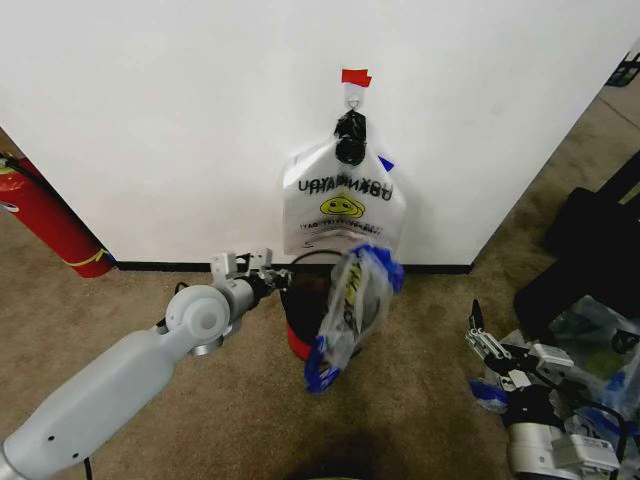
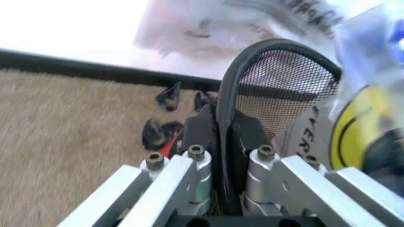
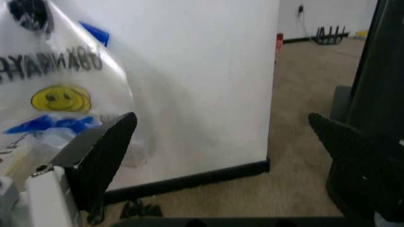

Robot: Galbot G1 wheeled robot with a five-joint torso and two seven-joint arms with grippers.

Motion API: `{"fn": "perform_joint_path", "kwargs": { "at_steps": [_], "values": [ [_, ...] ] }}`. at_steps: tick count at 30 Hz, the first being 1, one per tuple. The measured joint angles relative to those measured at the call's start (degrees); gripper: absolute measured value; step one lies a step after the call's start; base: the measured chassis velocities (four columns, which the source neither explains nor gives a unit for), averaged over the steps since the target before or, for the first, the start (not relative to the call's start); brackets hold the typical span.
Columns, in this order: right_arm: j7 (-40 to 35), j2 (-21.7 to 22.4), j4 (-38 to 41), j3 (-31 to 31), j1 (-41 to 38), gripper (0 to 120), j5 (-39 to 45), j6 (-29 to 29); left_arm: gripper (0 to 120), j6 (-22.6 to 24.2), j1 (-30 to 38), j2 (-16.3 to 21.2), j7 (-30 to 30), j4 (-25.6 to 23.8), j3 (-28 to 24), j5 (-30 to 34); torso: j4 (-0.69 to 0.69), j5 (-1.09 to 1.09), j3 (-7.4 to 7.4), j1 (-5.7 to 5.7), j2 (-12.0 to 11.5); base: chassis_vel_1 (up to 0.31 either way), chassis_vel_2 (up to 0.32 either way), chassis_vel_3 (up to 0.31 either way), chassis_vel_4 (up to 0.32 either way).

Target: Pick up the garbage bag from the wall and place it over the trash bin.

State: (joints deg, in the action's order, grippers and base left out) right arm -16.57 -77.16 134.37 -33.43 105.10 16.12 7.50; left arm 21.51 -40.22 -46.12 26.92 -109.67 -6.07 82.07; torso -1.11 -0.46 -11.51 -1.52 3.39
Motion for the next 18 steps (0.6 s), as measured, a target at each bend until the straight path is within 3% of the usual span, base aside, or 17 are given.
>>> {"fn": "perform_joint_path", "kwargs": {
  "at_steps": [7,18],
  "values": [
    [-0.3,0.6,-0.1,0.9,-0.1,100,0.6,-2.1,4,-4.1,-7.2,-2.9,6.5,-2.8,2.4,-0.2,0.00,0.01,0.00,0.00,0.0,0.000,0.000,0.000,0.000],
    [-0.1,0.8,-0.3,1.4,0.3,100,0.5,-2.6,4,-8.3,-10.7,-6.5,4.7,0.3,1.8,-2.9,0.00,0.00,0.00,0.00,0.0,0.000,0.000,0.000,0.000]
  ]
}}
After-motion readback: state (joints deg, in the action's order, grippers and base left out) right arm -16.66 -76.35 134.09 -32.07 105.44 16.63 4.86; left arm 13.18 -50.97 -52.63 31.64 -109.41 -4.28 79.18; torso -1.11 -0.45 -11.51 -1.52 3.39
